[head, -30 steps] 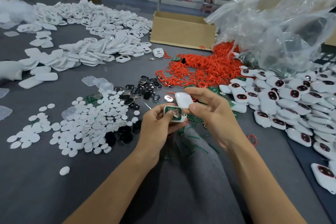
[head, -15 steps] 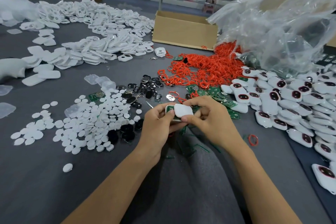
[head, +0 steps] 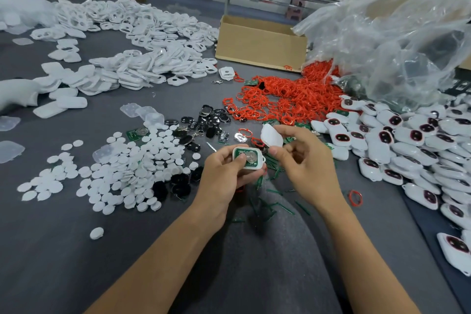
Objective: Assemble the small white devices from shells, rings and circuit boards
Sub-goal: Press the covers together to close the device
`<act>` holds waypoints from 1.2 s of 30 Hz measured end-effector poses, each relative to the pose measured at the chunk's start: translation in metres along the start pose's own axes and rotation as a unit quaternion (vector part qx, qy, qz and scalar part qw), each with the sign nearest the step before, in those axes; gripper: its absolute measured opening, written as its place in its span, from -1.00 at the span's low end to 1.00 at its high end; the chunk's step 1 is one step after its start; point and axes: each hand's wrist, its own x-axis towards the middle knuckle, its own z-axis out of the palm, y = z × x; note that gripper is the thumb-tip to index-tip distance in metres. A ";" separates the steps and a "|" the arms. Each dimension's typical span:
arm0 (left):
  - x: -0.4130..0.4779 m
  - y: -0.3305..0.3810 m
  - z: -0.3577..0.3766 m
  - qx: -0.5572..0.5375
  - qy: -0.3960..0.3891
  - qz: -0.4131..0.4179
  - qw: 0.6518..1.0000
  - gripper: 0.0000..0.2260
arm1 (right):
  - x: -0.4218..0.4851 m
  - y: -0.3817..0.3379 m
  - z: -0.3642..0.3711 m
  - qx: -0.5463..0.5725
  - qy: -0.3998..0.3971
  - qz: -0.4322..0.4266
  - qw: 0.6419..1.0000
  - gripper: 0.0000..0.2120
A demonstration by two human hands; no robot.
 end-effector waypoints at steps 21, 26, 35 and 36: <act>-0.002 0.003 0.001 0.003 0.005 -0.008 1.000 -0.82 | -0.002 0.000 0.006 -0.052 -0.056 -0.068 0.995 -0.65; -0.002 0.004 0.002 -0.015 0.000 -0.010 1.000 -0.80 | -0.002 -0.001 0.007 -0.067 -0.055 -0.075 0.993 -0.65; -0.003 0.007 0.004 -0.040 0.023 -0.020 0.999 -0.68 | -0.004 -0.008 0.013 -0.109 -0.105 -0.082 0.985 -0.67; -0.003 0.007 0.004 -0.032 0.020 -0.018 0.999 -0.68 | -0.004 -0.008 0.012 -0.105 -0.106 -0.074 0.986 -0.66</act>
